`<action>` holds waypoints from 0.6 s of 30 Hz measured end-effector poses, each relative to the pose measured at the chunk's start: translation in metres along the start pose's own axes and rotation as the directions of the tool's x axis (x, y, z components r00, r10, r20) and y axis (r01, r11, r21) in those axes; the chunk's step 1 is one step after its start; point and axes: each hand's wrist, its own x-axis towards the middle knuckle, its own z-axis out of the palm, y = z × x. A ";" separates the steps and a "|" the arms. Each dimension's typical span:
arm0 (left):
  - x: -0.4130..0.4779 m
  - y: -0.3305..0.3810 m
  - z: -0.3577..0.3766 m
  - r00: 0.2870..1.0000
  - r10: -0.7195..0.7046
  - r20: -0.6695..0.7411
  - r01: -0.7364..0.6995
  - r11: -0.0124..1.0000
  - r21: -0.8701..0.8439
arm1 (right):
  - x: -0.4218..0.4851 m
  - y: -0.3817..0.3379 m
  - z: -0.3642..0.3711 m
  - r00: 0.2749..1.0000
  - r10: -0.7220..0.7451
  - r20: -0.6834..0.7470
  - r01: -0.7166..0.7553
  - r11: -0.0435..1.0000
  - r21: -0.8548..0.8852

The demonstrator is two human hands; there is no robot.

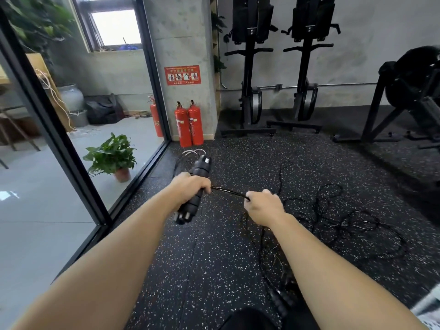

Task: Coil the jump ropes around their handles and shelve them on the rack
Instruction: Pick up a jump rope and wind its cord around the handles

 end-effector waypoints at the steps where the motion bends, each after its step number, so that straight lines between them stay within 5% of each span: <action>1: 0.002 -0.003 -0.007 1.000 -0.007 -0.027 0.007 1.000 -0.003 | 0.003 0.008 0.005 0.998 0.056 0.008 -0.056 0.998 0.004; 5: 0.004 -0.019 -0.029 0.988 -0.024 -0.152 0.039 0.994 0.101 | 0.009 0.026 0.019 0.976 0.217 0.002 -0.215 0.967 0.139; 8: 0.001 -0.031 -0.035 0.988 -0.079 -0.130 0.108 0.968 0.227 | 0.012 0.019 0.010 0.983 0.174 -0.057 -0.146 0.934 0.327; 10: 0.000 -0.035 -0.035 0.986 -0.133 -0.098 0.153 0.960 0.236 | 0.016 0.010 -0.001 0.992 0.080 -0.094 -0.048 0.951 0.304; 14: 0.001 -0.018 -0.022 0.981 -0.156 0.112 0.169 0.978 -0.118 | 0.022 -0.017 -0.012 0.974 -0.183 -0.135 0.193 0.979 0.070; 18: -0.014 0.015 0.012 0.971 -0.067 0.229 0.134 0.946 -0.294 | 0.021 -0.047 -0.018 0.917 -0.347 -0.199 0.361 0.932 0.041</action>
